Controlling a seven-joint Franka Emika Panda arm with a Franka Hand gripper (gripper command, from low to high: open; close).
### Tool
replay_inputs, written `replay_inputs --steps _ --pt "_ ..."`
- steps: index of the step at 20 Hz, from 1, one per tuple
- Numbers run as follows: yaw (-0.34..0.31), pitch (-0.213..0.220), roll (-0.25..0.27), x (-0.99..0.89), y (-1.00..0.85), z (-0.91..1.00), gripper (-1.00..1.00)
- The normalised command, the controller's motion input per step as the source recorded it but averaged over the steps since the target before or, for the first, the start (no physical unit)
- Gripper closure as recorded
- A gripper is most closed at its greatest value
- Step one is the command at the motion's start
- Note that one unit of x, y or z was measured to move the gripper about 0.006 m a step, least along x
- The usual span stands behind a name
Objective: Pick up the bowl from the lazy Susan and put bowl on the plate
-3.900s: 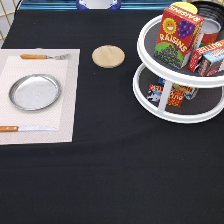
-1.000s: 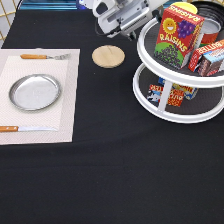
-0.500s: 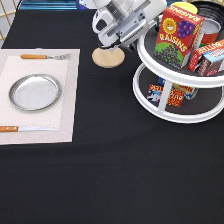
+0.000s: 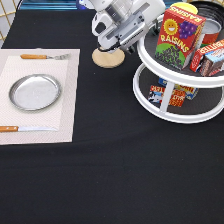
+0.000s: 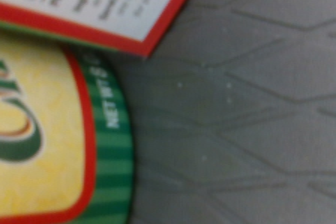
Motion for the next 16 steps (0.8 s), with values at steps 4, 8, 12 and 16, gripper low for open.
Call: replay_inputs --steps 4,8,12,16 --pt "-0.007 -0.007 0.000 0.66 0.00 -0.01 -1.00" --pt "-0.001 0.009 0.000 0.77 0.00 0.00 -1.00" --pt "0.000 0.012 0.000 0.69 -0.05 0.00 -1.00" --pt "0.001 0.005 0.028 0.48 -0.13 0.00 -1.00"
